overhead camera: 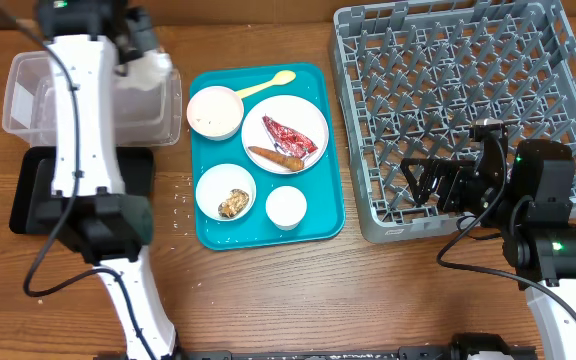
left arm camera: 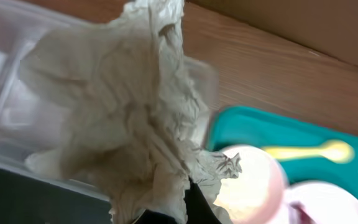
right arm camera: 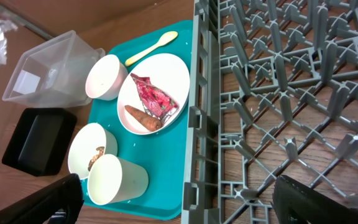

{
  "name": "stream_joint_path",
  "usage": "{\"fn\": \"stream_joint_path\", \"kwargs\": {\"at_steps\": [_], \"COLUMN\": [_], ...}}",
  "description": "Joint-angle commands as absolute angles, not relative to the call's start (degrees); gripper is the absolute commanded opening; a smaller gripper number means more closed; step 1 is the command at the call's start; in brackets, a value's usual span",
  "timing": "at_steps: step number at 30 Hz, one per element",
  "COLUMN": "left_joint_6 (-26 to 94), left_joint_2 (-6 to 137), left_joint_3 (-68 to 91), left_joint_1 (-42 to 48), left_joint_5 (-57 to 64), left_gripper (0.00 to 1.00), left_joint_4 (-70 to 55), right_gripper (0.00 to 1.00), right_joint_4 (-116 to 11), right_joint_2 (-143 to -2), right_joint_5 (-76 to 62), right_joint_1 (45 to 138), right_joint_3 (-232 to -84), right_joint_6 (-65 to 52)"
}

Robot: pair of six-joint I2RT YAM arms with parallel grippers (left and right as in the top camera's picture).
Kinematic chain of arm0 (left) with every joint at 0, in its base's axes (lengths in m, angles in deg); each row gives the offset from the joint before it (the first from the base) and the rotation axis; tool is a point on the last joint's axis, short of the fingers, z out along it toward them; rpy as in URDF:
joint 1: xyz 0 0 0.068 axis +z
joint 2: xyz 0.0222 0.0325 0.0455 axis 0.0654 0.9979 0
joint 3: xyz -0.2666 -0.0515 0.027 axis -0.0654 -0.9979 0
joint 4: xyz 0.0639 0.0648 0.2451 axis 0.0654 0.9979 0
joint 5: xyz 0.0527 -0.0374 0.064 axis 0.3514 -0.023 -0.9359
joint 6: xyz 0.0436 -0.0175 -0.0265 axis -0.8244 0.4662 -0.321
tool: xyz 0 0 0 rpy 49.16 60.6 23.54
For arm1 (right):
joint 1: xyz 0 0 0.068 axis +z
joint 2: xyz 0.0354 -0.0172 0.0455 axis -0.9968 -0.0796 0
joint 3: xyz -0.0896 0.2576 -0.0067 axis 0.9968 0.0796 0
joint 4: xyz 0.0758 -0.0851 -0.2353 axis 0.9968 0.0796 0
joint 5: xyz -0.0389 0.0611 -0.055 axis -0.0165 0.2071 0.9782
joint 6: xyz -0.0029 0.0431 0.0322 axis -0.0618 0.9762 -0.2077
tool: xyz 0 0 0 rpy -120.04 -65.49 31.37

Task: Sort waste into correct bins and load items into the dishwasher
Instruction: 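Drop the tissue into the clear plastic bin with the left gripper, then grasp the red wrapper on the plate with the left gripper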

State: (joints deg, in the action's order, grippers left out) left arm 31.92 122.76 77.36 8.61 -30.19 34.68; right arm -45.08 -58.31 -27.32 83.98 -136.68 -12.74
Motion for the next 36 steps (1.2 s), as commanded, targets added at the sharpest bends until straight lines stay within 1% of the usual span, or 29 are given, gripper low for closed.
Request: {"fn": "stream_joint_path", "kwargs": {"at_steps": [1,2,3,4,5,6,10,13,15,18,23,25,29,35,36], "left_joint_6": [30.9,30.28,29.58,29.47,29.23,29.06,28.95,23.68,19.68,16.93,19.16,19.68,22.22,20.69,20.69], "left_joint_2": [127.86,129.15,130.48,131.48,132.27,132.84,131.88,128.21,125.78,124.82,127.92,128.75,128.82,128.82,128.84], "left_joint_3": [75.92,75.9,75.9,75.92,75.9,75.9,77.45,78.76,78.76,78.74,75.7,71.55,63.61,51.16,48.86], "left_joint_1": [11.39,11.98,12.35,12.44,12.46,12.46,12.37,10.54,7.52,1.9,-7.56,-11.25,-14.82,-18.07,-18.38], "left_joint_5": [-30.92,-30.87,-30.87,-30.89,-30.87,-30.89,-29.85,-20.27,-16.29,-16.34,-16.27,-17.19,-18.46,-18.46,-18.46], "left_gripper": [0.18,0.27,0.44,0.68,0.81,1.0,1.0,1.0,1.0,1.0,1.0,1.0,1.0,1.0,0.97], "left_joint_4": [33.06,32.65,32.3,32.04,31.69,31.25,30.94,32.36,34.77,39.23,41.94,38.35,29.85,16.5,14.25], "right_gripper": [1.0,1.0,0.99,0.99,0.99,0.99,0.99,0.99,0.99,0.99,0.99,0.99,0.99,0.99,0.99], "right_joint_4": [-45.63,-45.61,-45.54,-45.39,-45.32,-45.15,-44.88,-44.97,-44.97,-44.97,-44.75,-44.71,-44.69,-44.49,-44.45], "right_joint_2": [-58.66,-58.86,-59.14,-59.38,-59.47,-59.73,-60.36,-60.52,-60.52,-60.52,-60.52,-60.52,-60.52,-60.52,-60.52], "right_joint_5": [-27.43,-27.43,-27.46,-27.46,-27.43,-27.46,-27.43,-27.41,-27.41,-27.41,-27.43,-27.41,-27.43,-27.43,-27.41], "right_joint_1": [84.2,84.2,84.2,84.2,84.2,84.2,84.2,84.2,84.2,84.2,84.2,84.2,84.2,84.2,84.2], "right_joint_3": [-138.52,-138.52,-138.52,-138.52,-138.5,-138.5,-138.5,-138.5,-138.5,-138.5,-138.5,-138.5,-138.5,-138.48,-138.48], "right_joint_6": [-12.99,-12.96,-12.96,-12.99,-12.96,-12.96,-12.99,-12.99,-12.99,-12.99,-12.99,-12.99,-12.99,-12.99,-12.99]}}
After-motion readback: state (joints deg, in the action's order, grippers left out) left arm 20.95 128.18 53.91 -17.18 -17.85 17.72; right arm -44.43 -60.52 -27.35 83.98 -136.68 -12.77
